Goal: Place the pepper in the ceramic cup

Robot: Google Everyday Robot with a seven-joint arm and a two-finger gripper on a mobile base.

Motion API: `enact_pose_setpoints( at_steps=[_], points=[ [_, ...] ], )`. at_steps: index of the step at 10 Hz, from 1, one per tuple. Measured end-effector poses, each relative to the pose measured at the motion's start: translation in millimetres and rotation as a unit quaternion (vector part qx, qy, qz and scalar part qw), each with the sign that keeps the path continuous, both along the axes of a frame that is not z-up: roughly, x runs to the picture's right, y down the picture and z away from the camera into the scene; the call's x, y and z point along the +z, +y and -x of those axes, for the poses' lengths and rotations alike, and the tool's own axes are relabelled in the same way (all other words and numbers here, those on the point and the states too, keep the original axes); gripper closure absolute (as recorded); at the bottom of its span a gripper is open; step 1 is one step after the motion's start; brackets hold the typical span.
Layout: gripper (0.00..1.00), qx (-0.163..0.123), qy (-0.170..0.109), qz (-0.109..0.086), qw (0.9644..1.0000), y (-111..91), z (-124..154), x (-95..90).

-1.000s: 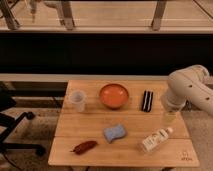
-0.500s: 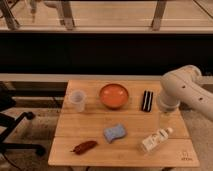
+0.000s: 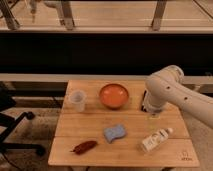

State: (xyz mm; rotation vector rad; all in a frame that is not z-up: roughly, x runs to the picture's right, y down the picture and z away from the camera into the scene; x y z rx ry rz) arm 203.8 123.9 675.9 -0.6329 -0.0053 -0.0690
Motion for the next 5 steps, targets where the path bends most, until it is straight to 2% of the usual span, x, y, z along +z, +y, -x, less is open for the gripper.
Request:
enact_pose_setpoints(
  at_steps=[3, 5],
  points=[
    [0.20, -0.034, -0.027, 0.012, 0.9990, 8.3, 34.4, -4.0],
    [0.20, -0.042, -0.036, 0.015, 0.9984, 13.1, 38.9, -6.0]
  ],
)
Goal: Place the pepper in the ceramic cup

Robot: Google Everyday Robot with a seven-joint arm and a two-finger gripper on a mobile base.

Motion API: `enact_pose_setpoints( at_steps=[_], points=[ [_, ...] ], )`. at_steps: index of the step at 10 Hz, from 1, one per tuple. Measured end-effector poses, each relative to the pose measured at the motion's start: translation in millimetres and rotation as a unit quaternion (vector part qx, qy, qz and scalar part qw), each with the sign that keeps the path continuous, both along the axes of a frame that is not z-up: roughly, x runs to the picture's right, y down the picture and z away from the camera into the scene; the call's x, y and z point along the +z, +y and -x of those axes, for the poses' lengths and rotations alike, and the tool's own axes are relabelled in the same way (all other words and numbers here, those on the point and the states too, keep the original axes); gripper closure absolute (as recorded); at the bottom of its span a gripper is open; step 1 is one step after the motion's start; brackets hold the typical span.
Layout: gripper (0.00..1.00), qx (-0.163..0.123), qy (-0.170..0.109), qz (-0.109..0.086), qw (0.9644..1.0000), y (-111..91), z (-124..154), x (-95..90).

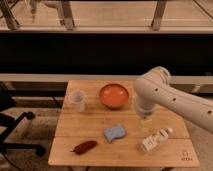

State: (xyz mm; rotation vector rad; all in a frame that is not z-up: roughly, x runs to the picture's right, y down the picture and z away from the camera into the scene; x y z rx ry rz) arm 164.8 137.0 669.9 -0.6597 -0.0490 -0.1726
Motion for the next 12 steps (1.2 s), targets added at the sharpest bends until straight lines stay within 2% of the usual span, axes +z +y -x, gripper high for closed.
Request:
enact_pose_setpoints(
  at_steps=[5, 7, 12],
  points=[
    [0.20, -0.028, -0.047, 0.007, 0.9985, 14.0, 43.8, -2.6],
    [0.20, -0.033, -0.055, 0.010, 0.9979, 18.0, 49.3, -3.3],
    [0.20, -0.055, -0.096, 0.008, 0.9938, 24.5, 91.4, -6.2]
  ],
)
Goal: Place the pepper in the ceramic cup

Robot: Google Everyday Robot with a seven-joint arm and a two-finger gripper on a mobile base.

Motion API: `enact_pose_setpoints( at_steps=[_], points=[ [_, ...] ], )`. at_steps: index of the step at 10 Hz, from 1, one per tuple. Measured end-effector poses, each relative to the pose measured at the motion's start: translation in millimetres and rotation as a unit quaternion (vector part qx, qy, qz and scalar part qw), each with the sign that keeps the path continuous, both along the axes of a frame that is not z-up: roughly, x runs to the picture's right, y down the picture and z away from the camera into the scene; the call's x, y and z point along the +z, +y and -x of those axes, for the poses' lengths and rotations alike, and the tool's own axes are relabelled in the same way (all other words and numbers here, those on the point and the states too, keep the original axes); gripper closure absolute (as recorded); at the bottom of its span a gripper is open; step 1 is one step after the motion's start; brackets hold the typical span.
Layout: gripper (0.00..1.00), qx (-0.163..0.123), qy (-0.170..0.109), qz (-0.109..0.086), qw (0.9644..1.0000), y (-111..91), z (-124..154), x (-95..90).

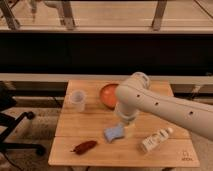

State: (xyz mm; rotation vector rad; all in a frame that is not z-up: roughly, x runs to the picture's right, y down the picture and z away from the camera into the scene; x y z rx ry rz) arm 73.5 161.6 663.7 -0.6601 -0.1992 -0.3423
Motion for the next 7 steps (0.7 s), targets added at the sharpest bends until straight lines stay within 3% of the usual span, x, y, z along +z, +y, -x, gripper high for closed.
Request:
enact_pose_setpoints(
  at_steps=[5, 7],
  points=[
    [0.20, -0.016, -0.029, -0.003, 0.9994, 14.8, 31.7, 5.5],
    [0.20, -0.016, -0.044, -0.005, 0.9989, 25.5, 50.4, 16.1]
  ],
)
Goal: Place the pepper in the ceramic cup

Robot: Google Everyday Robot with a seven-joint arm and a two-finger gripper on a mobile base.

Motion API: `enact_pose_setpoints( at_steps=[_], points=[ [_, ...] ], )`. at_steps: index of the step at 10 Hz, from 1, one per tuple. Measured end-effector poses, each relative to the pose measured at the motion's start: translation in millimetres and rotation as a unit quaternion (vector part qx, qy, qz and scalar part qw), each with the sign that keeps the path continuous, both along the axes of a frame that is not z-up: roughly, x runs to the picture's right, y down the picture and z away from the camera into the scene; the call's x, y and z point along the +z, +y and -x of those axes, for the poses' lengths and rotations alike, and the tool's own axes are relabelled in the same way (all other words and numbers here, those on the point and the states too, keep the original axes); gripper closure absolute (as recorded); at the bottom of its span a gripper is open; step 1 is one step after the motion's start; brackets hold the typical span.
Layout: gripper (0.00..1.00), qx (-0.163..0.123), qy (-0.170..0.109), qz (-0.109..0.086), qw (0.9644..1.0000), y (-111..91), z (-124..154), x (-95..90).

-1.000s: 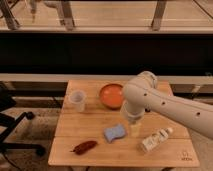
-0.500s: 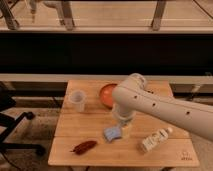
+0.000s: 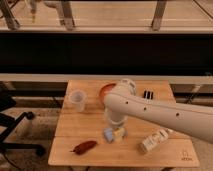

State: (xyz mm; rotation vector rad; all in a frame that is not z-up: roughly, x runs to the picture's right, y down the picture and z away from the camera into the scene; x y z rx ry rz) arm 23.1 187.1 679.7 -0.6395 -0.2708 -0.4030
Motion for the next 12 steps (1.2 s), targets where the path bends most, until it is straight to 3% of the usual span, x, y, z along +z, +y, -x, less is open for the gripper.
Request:
enact_pose_setpoints(
  at_steps=[2, 12],
  points=[
    [0.20, 0.001, -0.016, 0.000, 0.9999, 11.3, 16.0, 13.3],
    [0.20, 0.004, -0.053, 0.017, 0.9985, 47.4, 54.0, 42.5]
  ],
)
